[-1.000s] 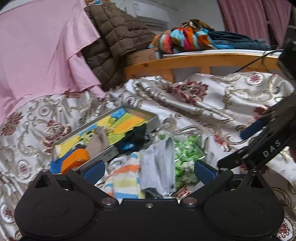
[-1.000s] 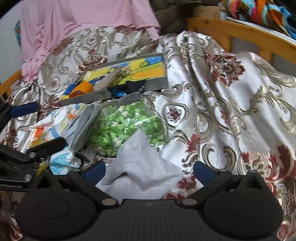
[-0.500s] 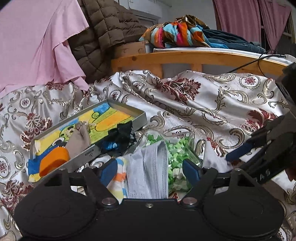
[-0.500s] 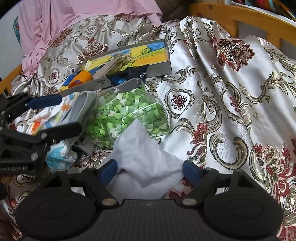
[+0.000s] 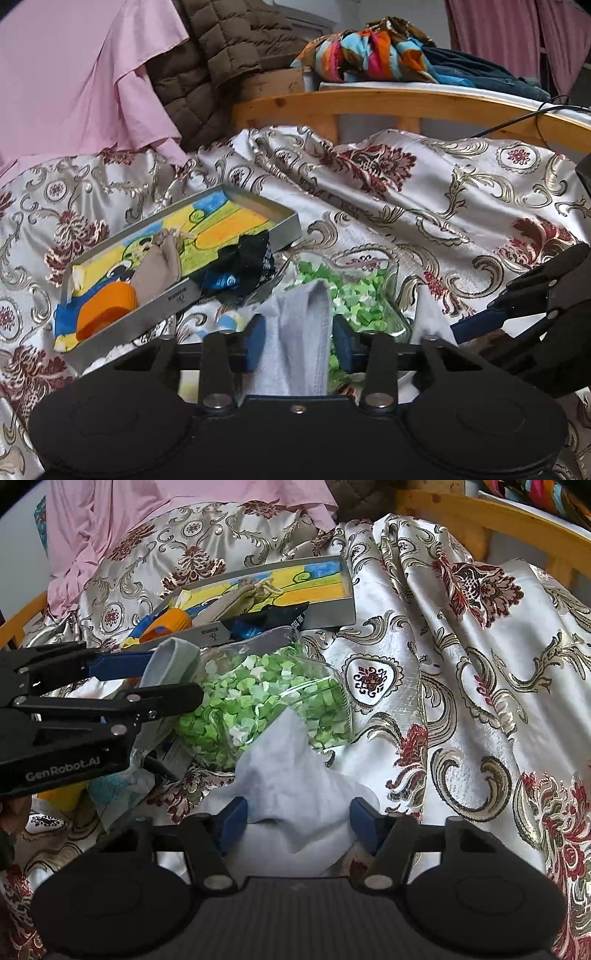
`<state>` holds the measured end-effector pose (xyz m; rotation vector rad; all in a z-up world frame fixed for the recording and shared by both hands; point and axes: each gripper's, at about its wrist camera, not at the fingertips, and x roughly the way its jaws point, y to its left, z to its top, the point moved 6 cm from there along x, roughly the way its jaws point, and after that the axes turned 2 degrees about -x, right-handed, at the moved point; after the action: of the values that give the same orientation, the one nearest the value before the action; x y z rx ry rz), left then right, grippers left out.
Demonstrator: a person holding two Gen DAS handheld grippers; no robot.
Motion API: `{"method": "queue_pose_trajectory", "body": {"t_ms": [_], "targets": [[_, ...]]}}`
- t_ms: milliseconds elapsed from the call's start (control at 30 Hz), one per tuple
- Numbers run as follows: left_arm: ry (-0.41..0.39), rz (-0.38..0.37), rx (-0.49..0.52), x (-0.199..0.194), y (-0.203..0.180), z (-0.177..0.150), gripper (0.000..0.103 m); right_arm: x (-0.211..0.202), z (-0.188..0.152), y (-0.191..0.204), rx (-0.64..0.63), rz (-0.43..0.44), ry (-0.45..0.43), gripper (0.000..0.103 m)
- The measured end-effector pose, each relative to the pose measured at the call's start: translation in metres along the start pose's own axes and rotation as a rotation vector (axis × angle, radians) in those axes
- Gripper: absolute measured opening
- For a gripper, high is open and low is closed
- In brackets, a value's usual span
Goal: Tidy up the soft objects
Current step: 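Grasp the pale grey cloth with the right tool while the left grasps the grey mask, then lift and carry the grey mask and grey cloth over the painted tray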
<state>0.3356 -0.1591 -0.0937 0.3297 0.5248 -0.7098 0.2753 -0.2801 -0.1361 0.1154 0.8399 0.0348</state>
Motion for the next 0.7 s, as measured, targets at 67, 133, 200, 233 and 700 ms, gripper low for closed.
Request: {"method": "queue_pose_trajectory", "body": {"t_ms": [67,133,200,233,700], "targets": [[0.019,0.006,-0.012,0.000,0.002,-0.002,0.028,0.000,0.000,0.002,-0.004,0.002,0.001,0.054],[0.040,0.011,-0.051,-0.001,0.008,-0.005,0.020,0.000,-0.001,0.003,-0.012,0.007,0.001,0.047],[0.058,-0.007,-0.122,-0.002,0.014,-0.006,0.017,0.000,-0.001,0.004,-0.021,0.012,0.003,0.040],[0.061,-0.014,-0.152,-0.003,0.016,-0.006,0.015,0.000,-0.001,0.005,-0.025,0.019,0.004,0.036],[0.045,-0.076,-0.377,-0.035,0.021,-0.010,0.000,-0.020,0.003,0.018,-0.060,0.115,-0.092,0.005]]}}
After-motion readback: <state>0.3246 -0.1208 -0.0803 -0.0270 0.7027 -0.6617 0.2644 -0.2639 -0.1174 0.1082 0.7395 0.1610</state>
